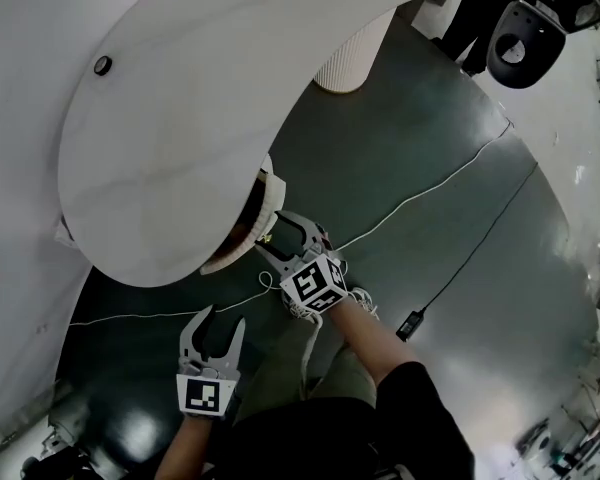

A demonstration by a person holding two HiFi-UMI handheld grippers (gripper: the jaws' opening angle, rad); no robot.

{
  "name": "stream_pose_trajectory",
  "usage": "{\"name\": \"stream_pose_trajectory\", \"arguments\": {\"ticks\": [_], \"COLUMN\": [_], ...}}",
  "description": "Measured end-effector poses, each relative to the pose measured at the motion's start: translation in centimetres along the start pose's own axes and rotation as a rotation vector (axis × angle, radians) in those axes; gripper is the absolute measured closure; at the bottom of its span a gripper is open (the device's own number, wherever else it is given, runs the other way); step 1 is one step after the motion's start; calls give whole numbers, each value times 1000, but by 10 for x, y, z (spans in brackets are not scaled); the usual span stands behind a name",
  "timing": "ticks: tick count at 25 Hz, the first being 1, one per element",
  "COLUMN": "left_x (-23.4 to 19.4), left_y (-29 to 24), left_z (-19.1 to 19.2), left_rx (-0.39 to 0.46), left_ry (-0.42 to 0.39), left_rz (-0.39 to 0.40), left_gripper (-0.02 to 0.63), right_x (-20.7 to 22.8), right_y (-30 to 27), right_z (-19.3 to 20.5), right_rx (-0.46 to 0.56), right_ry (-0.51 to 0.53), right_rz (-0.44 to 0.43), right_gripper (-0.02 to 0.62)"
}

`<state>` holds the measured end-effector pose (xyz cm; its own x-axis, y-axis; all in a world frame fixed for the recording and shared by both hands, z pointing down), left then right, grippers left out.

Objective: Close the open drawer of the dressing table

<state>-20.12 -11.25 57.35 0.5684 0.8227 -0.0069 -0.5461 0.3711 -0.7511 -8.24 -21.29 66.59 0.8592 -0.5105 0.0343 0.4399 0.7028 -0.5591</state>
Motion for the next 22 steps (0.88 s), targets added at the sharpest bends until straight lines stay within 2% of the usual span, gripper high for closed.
{"name": "stream_pose_trajectory", "arguments": {"ticks": [22], "left_x": [-15], "left_y": [-4], "left_z": [-4], "left_rx": [11], "left_ry": [-54], "left_rz": [-2], "left_gripper": [417], "right_x": [4], "right_y": [-55], "right_z": [-39], "right_rx": [105], "right_ry": [-34], "right_rz": [16], "right_gripper": [356]}}
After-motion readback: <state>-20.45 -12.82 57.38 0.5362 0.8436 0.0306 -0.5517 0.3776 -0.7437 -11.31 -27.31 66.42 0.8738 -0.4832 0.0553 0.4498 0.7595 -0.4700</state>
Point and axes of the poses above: the fingertips, and each gripper's own axes: y backward along the fingers, x to its right, z out of its underside, the point moved 1 cm from there along y, backward along the fingers, and after that the axes turned 9 degrees about -x, right-handed, at the moved point
